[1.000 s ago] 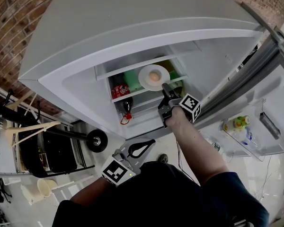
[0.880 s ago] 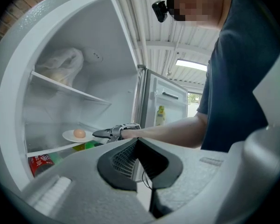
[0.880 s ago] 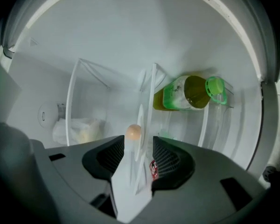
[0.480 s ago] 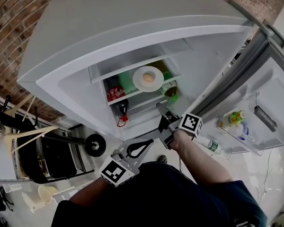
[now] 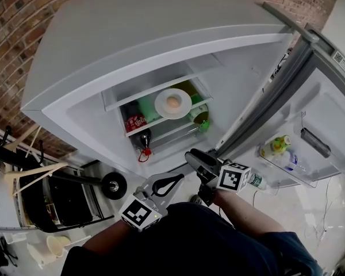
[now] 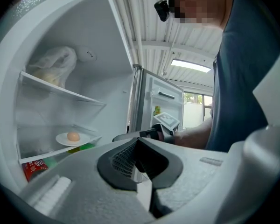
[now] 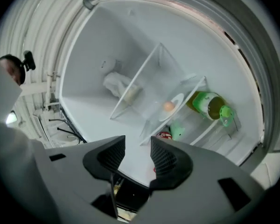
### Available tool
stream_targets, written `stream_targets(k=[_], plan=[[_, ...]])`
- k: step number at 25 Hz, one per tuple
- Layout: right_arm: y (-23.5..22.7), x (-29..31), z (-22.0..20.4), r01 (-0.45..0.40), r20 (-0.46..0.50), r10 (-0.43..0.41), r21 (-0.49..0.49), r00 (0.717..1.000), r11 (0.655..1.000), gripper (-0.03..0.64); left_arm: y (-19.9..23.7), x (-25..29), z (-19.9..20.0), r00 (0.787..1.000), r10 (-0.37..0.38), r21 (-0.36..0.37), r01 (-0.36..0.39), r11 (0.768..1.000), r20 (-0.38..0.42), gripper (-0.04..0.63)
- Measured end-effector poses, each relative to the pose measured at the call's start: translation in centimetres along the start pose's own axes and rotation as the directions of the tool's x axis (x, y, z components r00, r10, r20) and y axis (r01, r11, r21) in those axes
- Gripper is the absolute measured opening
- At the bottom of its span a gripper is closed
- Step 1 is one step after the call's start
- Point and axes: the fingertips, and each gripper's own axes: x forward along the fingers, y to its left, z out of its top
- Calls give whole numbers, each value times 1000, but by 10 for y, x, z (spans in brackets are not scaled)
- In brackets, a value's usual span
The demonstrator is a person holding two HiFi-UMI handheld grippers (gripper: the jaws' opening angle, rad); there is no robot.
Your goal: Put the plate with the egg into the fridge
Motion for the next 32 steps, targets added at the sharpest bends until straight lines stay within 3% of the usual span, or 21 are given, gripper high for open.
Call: stream_targets(k=[5,9,16,26,32], plan=[[22,-10,-11,-29,-56,15,-254,998,967,133,1,0,3,1000,-5,-2,5,1000,3,5],[32,-18,-16,-25,-60,0,-413,998,910,41,1,1,1,1000,-5,-18,5,1000,-2,5],[54,-28,-21,-50,-74,6,-607,997,793,14,-1,1,-2,1000,-10,-26,9,1000,-15,5],[67,-32,-30,-68,-71,25,-703,997,708,11,-2,3,-8,999,-18,-25,17,1000,-35,5],[69,-31,-35,-73,-77,27,-698,997,713,9,-2,3,-12,999,-17,-11,17,1000,-49,5]])
